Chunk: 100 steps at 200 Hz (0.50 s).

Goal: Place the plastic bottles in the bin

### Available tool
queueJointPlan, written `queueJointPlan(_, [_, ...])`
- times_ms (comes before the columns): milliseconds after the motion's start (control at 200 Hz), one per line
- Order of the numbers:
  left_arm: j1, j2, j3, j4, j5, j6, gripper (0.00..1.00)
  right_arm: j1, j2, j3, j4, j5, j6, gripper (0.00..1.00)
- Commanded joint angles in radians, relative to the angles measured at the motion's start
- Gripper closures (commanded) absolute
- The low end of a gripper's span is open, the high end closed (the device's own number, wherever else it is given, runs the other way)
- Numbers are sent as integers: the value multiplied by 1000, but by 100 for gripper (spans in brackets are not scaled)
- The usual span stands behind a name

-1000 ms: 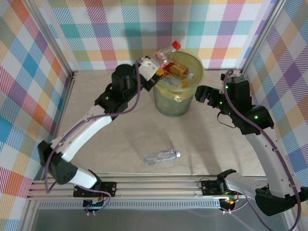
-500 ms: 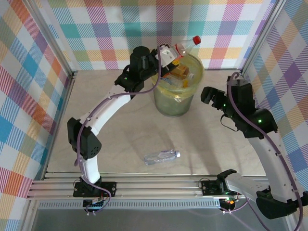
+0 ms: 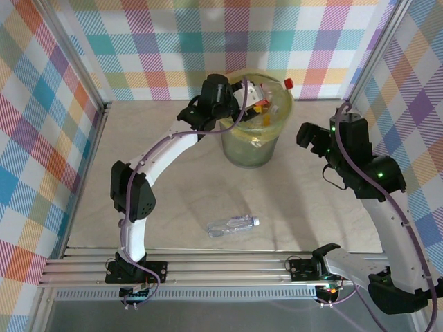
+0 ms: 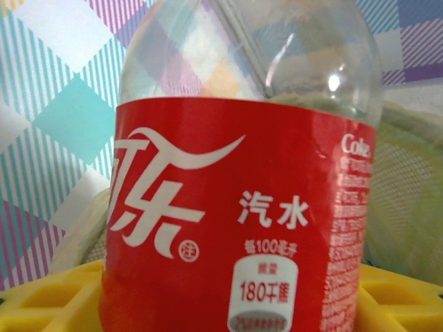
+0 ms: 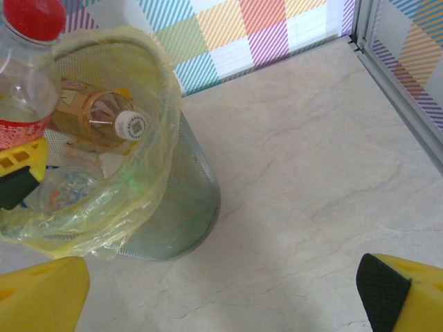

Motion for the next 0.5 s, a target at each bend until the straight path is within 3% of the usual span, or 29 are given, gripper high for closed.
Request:
queueJointPlan(0, [12, 0, 15, -25, 26, 23, 31, -2, 22, 35, -5, 17, -16, 0])
queueJointPlan(205, [15, -15, 22, -72, 40, 26, 0, -2, 71, 69, -2, 18, -46, 0])
queueJointPlan(495, [18, -50, 25, -79, 76, 1, 0, -2, 158, 119, 0, 17, -77, 0])
